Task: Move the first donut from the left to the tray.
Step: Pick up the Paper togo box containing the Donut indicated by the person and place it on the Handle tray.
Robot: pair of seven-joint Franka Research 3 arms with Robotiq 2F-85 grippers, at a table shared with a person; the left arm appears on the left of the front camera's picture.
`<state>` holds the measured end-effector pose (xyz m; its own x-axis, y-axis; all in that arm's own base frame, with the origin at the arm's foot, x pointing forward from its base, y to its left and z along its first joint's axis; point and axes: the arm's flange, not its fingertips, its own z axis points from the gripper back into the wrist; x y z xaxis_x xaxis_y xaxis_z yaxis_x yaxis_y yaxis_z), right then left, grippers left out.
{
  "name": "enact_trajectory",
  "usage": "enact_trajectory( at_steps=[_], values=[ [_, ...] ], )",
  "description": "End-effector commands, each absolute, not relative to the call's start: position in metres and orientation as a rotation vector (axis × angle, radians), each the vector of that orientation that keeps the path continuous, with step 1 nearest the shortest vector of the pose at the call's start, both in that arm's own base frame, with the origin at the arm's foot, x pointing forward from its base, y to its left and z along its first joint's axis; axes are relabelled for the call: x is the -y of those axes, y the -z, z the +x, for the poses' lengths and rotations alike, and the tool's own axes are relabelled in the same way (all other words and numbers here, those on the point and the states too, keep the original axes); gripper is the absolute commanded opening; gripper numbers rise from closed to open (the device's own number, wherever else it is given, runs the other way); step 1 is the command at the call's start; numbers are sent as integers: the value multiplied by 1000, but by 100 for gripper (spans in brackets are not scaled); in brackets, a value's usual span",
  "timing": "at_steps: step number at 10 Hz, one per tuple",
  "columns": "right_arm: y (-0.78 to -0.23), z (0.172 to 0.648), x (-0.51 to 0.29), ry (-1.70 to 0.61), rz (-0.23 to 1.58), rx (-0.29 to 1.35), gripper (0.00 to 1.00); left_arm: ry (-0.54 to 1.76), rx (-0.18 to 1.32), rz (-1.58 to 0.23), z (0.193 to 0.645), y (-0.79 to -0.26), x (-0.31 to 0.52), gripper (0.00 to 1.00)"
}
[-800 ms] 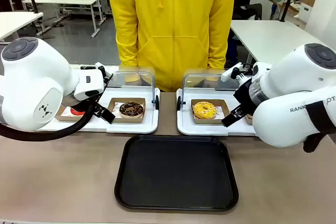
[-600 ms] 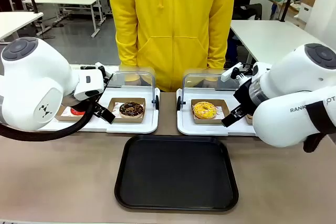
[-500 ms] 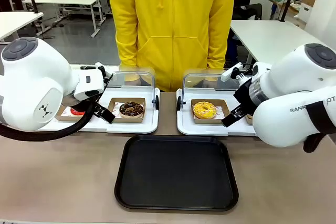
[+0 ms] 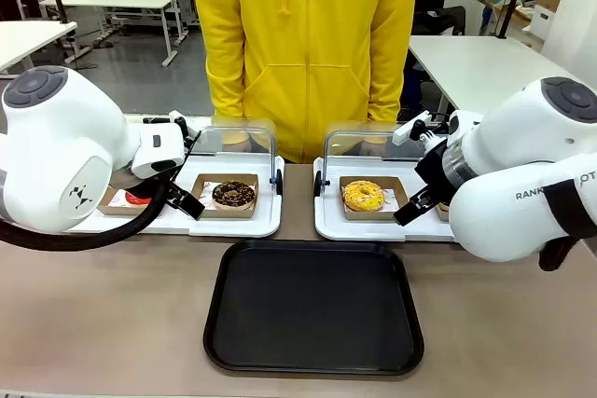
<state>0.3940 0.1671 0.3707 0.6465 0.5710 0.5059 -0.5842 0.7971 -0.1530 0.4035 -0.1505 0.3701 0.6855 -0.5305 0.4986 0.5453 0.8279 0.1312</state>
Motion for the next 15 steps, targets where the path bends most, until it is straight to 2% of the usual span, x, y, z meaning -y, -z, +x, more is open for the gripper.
enact_trajectory(
  at_steps=[1,3,5,7,9,11,15],
  values=[
    [-371,394,-167,-656,26,567,100,603,550,-28,403,-370,151,100],
    [-371,394,-167,-657,25,567,100,603,550,-28,404,-370,150,100],
    [-445,433,-168,-648,106,540,100,640,593,-129,433,-441,131,100],
    [-517,445,-119,-637,229,538,100,706,576,-204,448,-500,90,100],
    [-555,439,-32,-687,343,569,100,843,601,-293,442,-525,39,100],
    [-559,436,64,-738,447,662,100,1043,691,-344,416,-523,-24,100],
    [-534,403,161,-826,549,830,100,1071,969,-489,380,-492,-148,100]
  ],
)
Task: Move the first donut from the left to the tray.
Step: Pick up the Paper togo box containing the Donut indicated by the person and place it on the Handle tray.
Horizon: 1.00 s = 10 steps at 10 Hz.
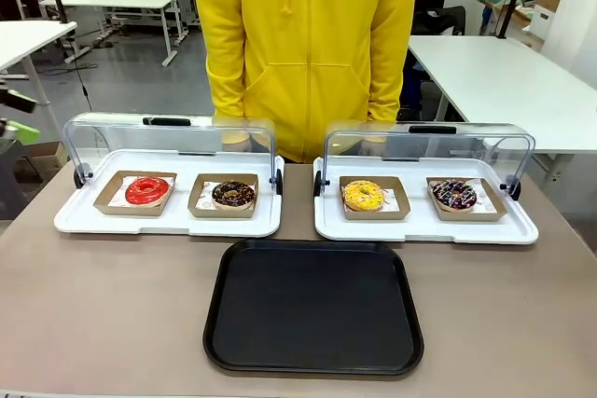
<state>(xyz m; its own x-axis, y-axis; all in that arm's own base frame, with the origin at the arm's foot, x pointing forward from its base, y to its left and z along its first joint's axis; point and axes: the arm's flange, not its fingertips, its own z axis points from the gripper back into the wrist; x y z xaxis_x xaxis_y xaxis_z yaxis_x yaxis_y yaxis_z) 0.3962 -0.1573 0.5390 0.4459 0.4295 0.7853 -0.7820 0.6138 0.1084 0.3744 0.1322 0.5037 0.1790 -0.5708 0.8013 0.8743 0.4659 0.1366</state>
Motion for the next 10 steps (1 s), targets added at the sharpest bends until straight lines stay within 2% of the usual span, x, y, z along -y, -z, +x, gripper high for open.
enact_trajectory(
  at_steps=[1,5,7,8,10],
  values=[
    [-526,399,175,-819,582,865,100,1071,1026,-506,372,-487,-164,100],
    [-509,388,198,-804,664,948,100,1072,1161,-512,357,-489,-173,100],
    [-510,390,201,-765,669,950,100,1061,1164,-533,357,-490,-171,100],
    [-504,381,198,-775,667,935,100,1017,1154,-606,355,-490,-172,100],
    [-504,381,198,-775,667,935,100,1051,1151,-535,356,-489,-169,100]
  ],
)
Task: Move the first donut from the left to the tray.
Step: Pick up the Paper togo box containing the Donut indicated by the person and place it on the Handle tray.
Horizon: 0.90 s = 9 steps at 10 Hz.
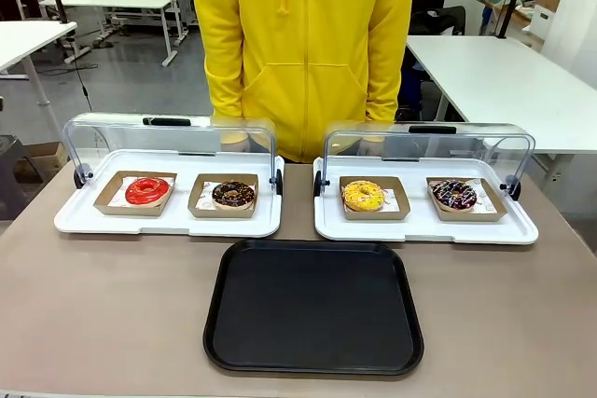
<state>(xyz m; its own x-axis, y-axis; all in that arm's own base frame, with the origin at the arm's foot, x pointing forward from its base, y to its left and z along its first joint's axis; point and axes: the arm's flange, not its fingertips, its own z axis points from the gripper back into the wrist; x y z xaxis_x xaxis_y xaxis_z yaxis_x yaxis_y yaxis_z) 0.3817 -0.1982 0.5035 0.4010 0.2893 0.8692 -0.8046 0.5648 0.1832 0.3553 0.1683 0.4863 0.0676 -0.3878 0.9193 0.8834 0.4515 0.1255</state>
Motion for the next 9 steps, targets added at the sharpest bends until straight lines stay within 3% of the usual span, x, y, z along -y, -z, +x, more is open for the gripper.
enact_trajectory(
  at_steps=[1,9],
  values=[
    [-504,381,198,-775,667,935,100,1051,1151,-535,356,-489,-169,100],
    [-504,381,198,-775,667,935,100,1051,1151,-535,356,-489,-169,100]
  ],
)
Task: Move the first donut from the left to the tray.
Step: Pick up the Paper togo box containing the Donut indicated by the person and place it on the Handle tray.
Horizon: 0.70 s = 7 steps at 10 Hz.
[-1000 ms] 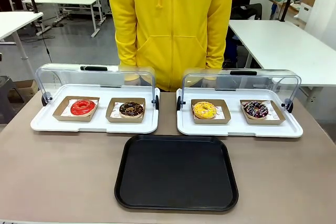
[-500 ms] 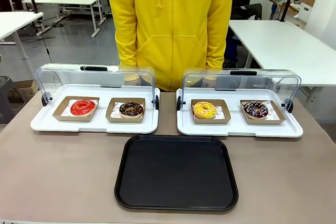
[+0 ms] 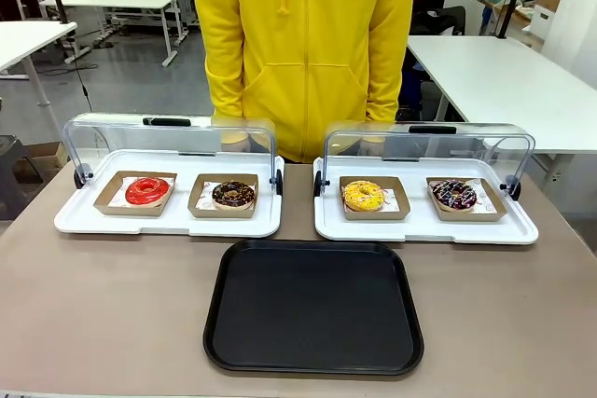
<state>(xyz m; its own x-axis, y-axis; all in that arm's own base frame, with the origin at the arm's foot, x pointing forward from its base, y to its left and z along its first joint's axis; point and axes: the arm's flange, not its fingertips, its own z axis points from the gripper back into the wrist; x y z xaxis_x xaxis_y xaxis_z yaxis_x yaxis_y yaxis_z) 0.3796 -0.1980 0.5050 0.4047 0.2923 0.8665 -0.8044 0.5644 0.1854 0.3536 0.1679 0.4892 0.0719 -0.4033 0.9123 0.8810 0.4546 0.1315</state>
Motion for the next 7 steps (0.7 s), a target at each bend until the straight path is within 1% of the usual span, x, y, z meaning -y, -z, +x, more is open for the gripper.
enact_trajectory(
  at_steps=[1,7],
  values=[
    [-504,381,198,-775,667,935,100,1051,1151,-535,356,-489,-169,100],
    [-504,381,198,-775,667,935,100,1051,1151,-535,356,-489,-169,100]
  ],
)
